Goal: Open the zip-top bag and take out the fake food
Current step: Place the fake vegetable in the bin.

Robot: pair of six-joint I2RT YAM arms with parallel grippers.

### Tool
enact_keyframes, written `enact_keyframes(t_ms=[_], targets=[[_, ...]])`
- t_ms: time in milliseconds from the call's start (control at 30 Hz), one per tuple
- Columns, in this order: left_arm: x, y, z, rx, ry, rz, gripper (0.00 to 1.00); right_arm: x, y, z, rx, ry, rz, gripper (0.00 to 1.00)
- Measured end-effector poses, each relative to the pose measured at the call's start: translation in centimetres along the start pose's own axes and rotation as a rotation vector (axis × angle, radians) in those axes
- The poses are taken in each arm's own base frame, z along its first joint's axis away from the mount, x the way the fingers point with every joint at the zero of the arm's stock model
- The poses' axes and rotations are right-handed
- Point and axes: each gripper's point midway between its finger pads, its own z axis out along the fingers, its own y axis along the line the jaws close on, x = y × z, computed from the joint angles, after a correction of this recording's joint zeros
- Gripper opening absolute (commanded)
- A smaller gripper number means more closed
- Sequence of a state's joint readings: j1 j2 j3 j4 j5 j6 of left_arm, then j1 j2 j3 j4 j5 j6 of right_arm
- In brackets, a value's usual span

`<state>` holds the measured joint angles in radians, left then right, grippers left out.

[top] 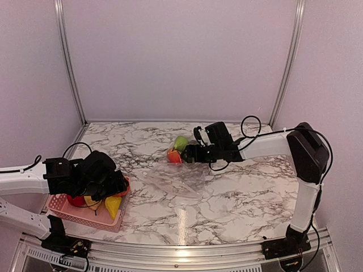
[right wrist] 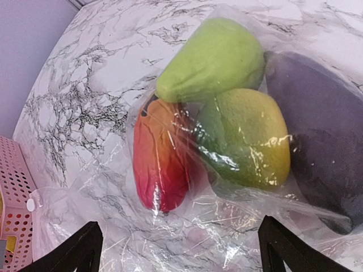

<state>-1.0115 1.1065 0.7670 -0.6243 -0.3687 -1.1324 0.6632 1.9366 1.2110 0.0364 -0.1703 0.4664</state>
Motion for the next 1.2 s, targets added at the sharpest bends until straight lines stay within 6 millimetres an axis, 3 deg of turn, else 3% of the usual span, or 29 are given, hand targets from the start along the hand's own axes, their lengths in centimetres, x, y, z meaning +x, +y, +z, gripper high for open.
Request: enact_keyframes(t_ms=[233, 533, 967, 1200], targets=[[1.9, 5.0, -1.1, -0.046, 0.026, -0.13, 0.56, -0.9, 0.7, -0.8, -0.014, -0.022, -0.023, 0.94], [2.3, 6.9, -2.3, -0.052, 0.032, -0.237, 0.65, -0.5, 1.3, -1.0, -0.019, -0.013, -0.045, 0.94], [2.7, 9.0, -3.6, -0.095, 0.047, -0.233, 0.74, 0.2, 1.5, -1.0, -0.007, 0.017, -0.063, 0.94], [2.8, 9.7, -4.1, -0.115, 0.051, -0.224, 0.83, -0.9, 2.3, -1.2, -0.009, -0.008, -0.077, 0.94]])
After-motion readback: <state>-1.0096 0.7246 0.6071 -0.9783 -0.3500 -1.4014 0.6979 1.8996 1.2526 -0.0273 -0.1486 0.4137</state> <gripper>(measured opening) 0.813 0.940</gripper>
